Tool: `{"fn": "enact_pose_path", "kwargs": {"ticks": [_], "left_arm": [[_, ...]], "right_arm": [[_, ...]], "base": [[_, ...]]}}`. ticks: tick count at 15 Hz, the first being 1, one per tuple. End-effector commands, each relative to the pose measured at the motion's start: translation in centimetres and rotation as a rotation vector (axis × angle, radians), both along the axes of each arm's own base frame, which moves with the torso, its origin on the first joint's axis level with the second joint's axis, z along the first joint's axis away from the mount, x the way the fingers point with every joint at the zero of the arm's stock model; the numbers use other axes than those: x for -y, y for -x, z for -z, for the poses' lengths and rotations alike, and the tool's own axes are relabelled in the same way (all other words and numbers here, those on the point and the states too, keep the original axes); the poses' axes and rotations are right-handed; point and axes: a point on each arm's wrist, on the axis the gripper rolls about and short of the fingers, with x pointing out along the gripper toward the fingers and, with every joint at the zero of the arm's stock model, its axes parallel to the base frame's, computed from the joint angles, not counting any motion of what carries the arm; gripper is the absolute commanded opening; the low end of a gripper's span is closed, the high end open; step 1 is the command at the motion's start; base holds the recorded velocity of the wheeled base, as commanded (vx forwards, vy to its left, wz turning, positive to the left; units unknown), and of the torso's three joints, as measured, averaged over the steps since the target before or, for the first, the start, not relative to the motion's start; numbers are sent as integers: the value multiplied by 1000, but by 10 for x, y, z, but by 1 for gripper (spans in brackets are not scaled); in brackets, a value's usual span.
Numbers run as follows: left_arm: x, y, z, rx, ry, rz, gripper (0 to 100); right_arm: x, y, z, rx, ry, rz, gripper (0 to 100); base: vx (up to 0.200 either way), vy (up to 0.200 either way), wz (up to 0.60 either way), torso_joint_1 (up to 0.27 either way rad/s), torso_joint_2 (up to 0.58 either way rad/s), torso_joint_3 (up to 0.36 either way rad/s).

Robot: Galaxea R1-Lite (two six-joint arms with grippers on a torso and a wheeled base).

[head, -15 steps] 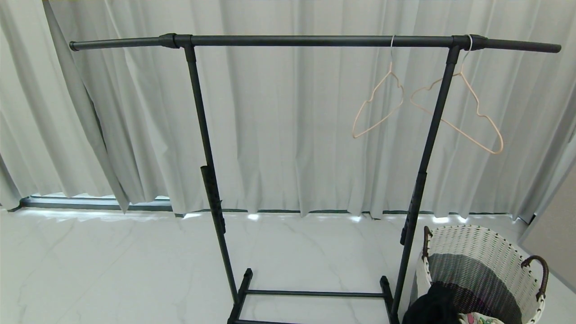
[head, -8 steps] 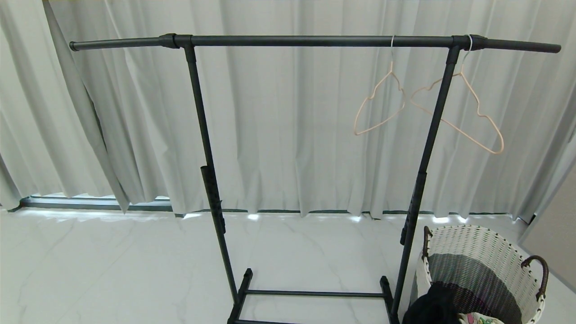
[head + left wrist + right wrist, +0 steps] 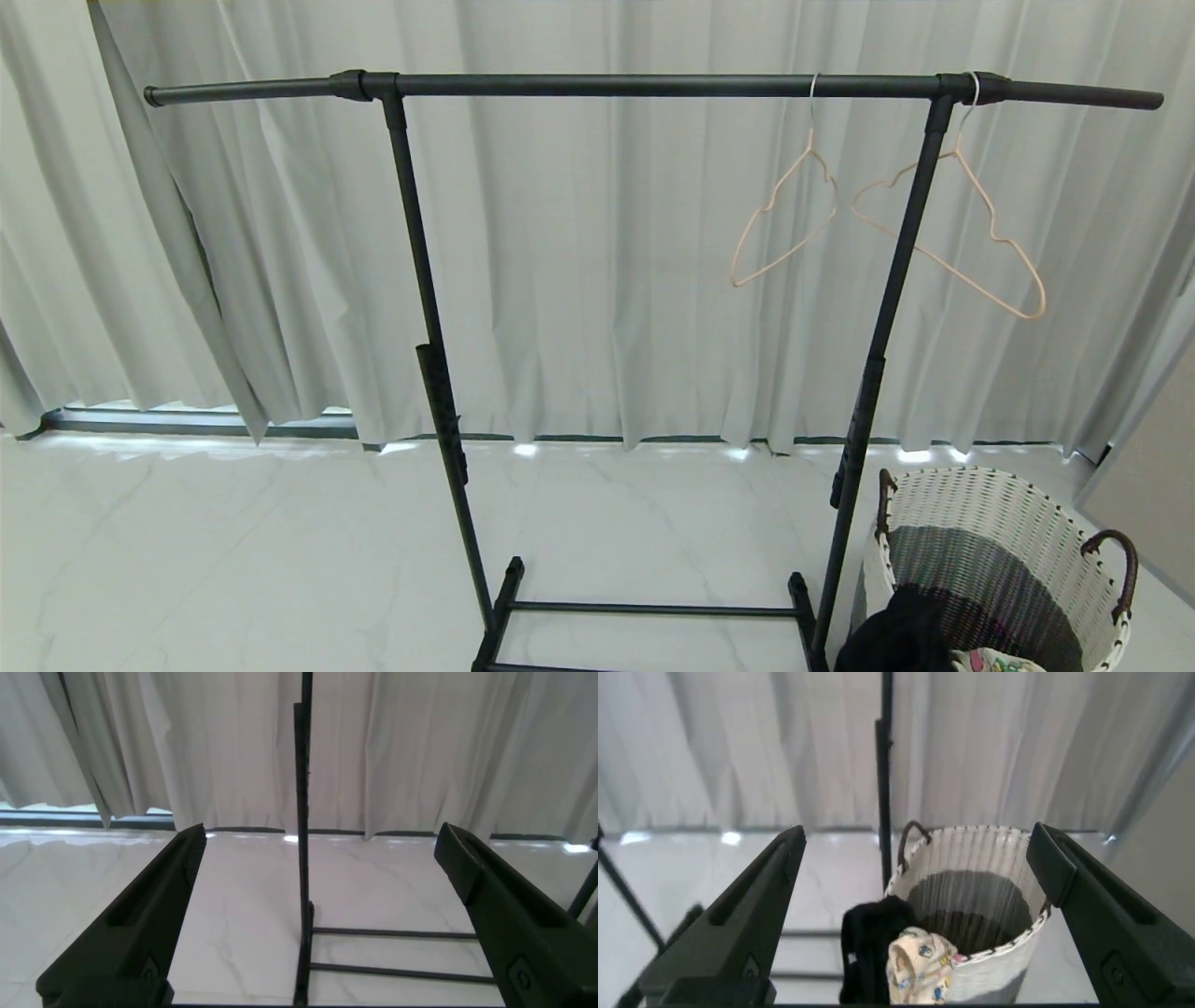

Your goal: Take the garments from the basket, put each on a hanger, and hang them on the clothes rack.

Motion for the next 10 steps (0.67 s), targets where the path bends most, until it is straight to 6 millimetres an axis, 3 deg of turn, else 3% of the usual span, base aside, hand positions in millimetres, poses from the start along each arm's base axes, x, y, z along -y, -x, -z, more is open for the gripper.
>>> {"fn": "enact_pose_path", "kwargs": {"ticks": [1,3,5,8,10], "left_arm": [[0,0,0,-1,0,2,100],[0,0,0,-1,12,0,100],[0,0,0,1,12,0,100],[0,0,0,-1,12,0,100],[0,0,0,-1,12,-1,100]], "right_arm": [[-4,-72,-38,-319,184,-58,100],[1,-122,-23,-573,367,-9,100],[8,-155,-5,-748,538,-32,100],[9,-186,31,-901,745,-197,100],[8,-194,61,-967,793,-264,100]], "base": [[0,0,0,0,0,0],[0,0,0,0,0,0],[0,0,0,0,0,0],[0,0,0,0,0,0],[0,0,0,0,0,0]]}}
